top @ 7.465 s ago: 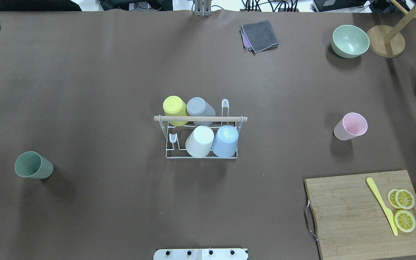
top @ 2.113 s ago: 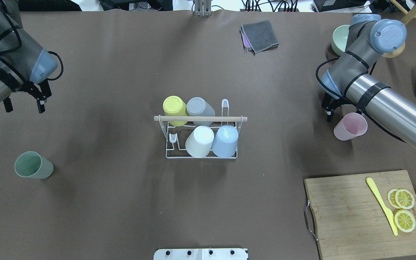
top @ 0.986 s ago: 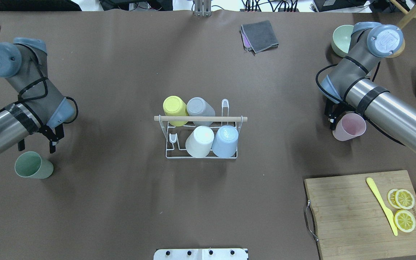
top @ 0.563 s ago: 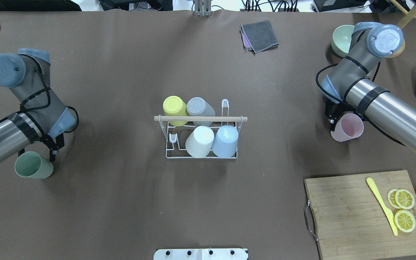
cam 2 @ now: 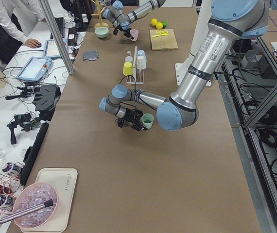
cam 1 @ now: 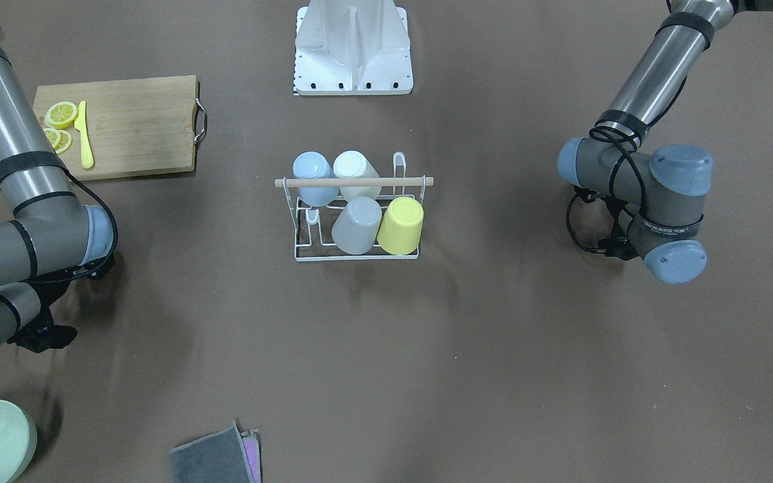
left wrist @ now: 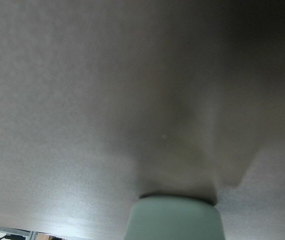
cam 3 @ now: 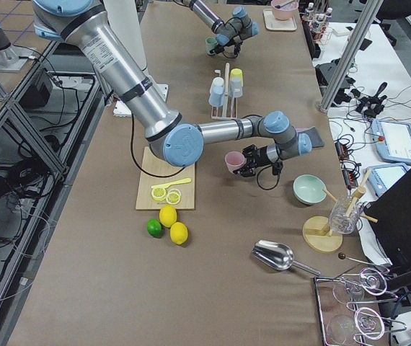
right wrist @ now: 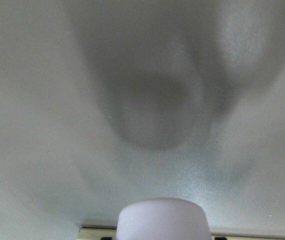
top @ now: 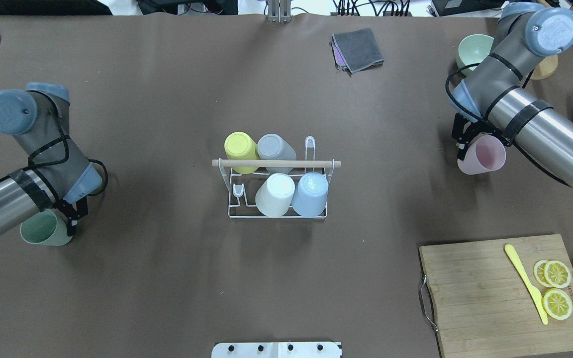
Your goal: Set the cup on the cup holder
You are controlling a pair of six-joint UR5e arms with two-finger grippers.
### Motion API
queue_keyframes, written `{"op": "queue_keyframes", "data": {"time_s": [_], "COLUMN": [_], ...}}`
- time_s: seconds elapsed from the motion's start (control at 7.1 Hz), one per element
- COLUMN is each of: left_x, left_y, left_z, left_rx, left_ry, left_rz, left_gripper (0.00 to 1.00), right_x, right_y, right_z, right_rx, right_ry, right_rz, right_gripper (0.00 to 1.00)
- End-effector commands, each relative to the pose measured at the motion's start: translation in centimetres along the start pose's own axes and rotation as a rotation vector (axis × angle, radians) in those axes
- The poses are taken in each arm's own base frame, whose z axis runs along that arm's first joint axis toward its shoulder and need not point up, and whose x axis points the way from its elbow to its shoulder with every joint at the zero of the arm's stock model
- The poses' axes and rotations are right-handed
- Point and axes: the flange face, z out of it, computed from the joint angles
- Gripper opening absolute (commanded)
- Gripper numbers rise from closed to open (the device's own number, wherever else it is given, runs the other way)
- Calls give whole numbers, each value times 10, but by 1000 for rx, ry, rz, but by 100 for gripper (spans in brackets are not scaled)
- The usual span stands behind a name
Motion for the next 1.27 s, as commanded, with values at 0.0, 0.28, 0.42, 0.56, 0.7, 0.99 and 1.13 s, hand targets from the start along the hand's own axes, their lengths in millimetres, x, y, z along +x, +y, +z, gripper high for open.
{"op": "queue_keyframes", "data": {"time_s": [0.0, 0.28, 0.42, 0.56, 0.7, 0.99, 1.13], "left_x": [8, 13, 15, 10, -3, -33, -46], "left_y": [-1, 2, 7, 15, 23, 55, 64], "left_z": [8, 6, 0, -20, -47, -115, -144], "left_rx": [-7, 1, 13, 46, 92, 224, 302], "left_ry": [12, 28, 32, 56, 113, 198, 245], "left_rz": [8, 17, 1, -26, -32, -18, 13], "left_gripper": [40, 0, 0, 0, 0, 0, 0], "right_x": [-2, -26, -35, -34, -37, -56, -65], "right_y": [25, 22, 21, 22, 26, 35, 34], "right_z": [-56, -76, -78, -83, -89, -108, -104], "right_rx": [163, 296, 321, 364, 404, 452, 491], "right_ry": [-146, -251, -292, -363, -414, -572, -603], "right_rz": [-238, -457, -509, -572, -655, -751, -889], "right_gripper": [31, 30, 30, 30, 30, 31, 30]}}
